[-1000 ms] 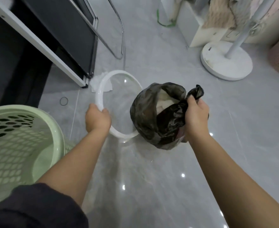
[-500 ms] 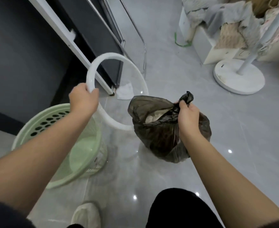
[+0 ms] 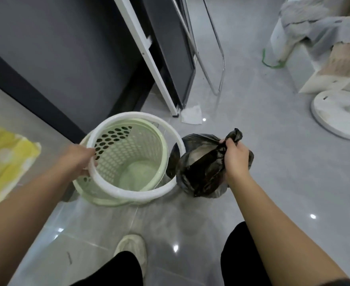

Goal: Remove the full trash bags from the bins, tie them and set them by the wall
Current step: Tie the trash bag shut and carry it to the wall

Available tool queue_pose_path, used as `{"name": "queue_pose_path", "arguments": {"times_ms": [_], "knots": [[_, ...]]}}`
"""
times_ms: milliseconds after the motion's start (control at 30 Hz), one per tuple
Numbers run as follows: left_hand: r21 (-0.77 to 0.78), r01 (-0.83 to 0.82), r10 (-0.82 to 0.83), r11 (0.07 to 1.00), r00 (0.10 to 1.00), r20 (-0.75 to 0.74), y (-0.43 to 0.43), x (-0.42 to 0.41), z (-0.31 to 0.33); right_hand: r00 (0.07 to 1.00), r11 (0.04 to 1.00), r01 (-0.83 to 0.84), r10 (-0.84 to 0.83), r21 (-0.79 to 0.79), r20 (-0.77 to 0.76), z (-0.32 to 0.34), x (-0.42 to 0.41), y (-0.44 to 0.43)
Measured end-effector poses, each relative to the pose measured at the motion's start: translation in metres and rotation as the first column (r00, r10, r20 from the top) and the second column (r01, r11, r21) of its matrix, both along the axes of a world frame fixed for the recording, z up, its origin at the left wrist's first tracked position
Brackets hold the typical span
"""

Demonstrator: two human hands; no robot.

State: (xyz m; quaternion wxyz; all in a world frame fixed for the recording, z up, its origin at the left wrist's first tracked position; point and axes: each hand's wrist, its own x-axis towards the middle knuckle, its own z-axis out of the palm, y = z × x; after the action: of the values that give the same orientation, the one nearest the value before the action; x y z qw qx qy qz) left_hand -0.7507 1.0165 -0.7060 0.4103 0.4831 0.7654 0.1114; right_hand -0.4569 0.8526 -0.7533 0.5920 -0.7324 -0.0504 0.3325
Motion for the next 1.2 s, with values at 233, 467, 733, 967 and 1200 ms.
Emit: {"name": "queue_pose_path", "arguments": {"times_ms": [233, 467, 733, 967, 1200], "knots": [[0.145, 0.182, -0.123, 0.973, 0.932, -0.340, -0.008, -0.035, -0.012, 0.995, 0.994, -0.101, 0.101, -0.028, 0.011, -0.013, -0.017, 0.008], [0.179, 0.236, -0.124, 0.955, 0.867, -0.483, 0.002, -0.060, -0.039, 0.991, 0.992, -0.129, 0.129, -0.019, 0.039, -0.022, -0.022, 0.010], [0.120, 0.058, -0.024, 0.991, 0.963, -0.268, 0.008, -0.065, -0.059, 0.991, 0.991, -0.136, 0.136, 0.012, -0.021, -0.022, -0.029, 0.011], [0.213, 0.230, -0.071, 0.950, 0.819, -0.569, 0.011, -0.050, -0.082, 0.990, 0.990, -0.139, 0.139, 0.008, -0.013, -0.024, -0.029, 0.011], [0.301, 0.860, -0.737, 0.412, 0.509, -0.445, -0.041, 0.075, -0.034, 0.994, 0.995, -0.099, 0.100, 0.007, -0.050, -0.019, -0.021, 0.009]]}}
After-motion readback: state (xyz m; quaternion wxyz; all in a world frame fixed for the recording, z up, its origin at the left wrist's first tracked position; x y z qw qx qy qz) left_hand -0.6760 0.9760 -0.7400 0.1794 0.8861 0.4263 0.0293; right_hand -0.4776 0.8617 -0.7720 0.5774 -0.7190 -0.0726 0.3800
